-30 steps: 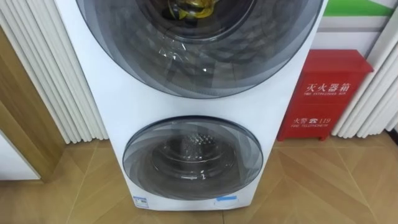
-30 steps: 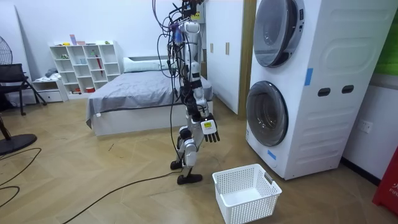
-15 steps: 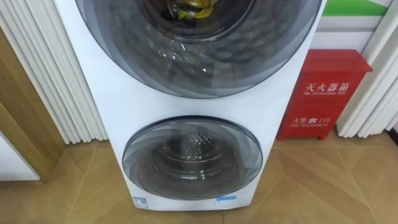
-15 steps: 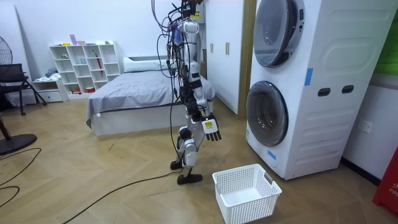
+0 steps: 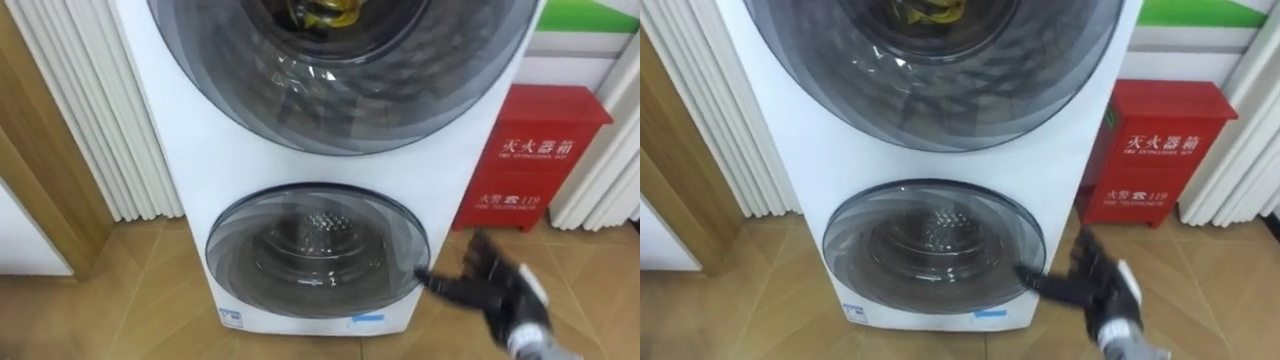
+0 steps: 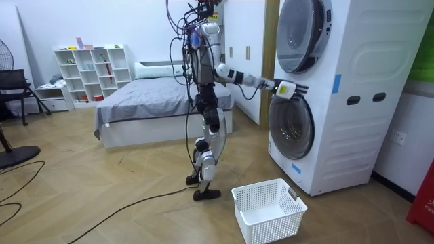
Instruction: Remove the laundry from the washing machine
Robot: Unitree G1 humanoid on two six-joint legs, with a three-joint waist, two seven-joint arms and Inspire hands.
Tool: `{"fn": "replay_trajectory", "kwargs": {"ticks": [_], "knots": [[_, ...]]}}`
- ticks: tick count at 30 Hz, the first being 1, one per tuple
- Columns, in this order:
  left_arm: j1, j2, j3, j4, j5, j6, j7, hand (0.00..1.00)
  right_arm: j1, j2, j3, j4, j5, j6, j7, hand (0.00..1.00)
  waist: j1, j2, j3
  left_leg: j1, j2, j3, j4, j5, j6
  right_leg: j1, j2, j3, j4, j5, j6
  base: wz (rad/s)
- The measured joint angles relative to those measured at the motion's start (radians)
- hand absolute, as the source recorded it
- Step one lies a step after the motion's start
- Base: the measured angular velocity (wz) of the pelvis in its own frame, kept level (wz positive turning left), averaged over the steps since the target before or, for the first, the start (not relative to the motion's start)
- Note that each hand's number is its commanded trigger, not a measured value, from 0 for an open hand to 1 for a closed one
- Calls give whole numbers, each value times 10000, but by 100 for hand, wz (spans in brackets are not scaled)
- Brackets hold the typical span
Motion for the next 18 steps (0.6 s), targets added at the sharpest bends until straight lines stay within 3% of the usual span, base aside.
{"fn": "replay_trajectory", "kwargs": {"ticks": [4,7,10,18], "knots": [[322,20,61,-227,667,341,3,0,-187,-405,-71,-1367,7,30,-636,0,33,-78,-64,-36,4,-4,-1,0,0,-12,-22,-206,24,1,1,2],[341,20,65,-223,1049,560,-58,0,-580,-472,-56,-1690,-7,38,-970,0,82,-137,-103,51,9,17,-8,0,0,61,-23,-184,27,1,2,0],[281,26,96,-244,1174,663,-118,0,-872,-629,-56,-2341,25,46,-1097,0,231,-156,-111,99,5,54,-11,-1,-1,98,-35,-234,31,2,2,-6],[320,76,104,-247,1360,1021,-249,0,-1728,-928,-62,-2745,-56,44,-1515,0,225,-315,-113,49,7,13,-9,-1,-1,96,-59,-455,28,1,3,6]]}}
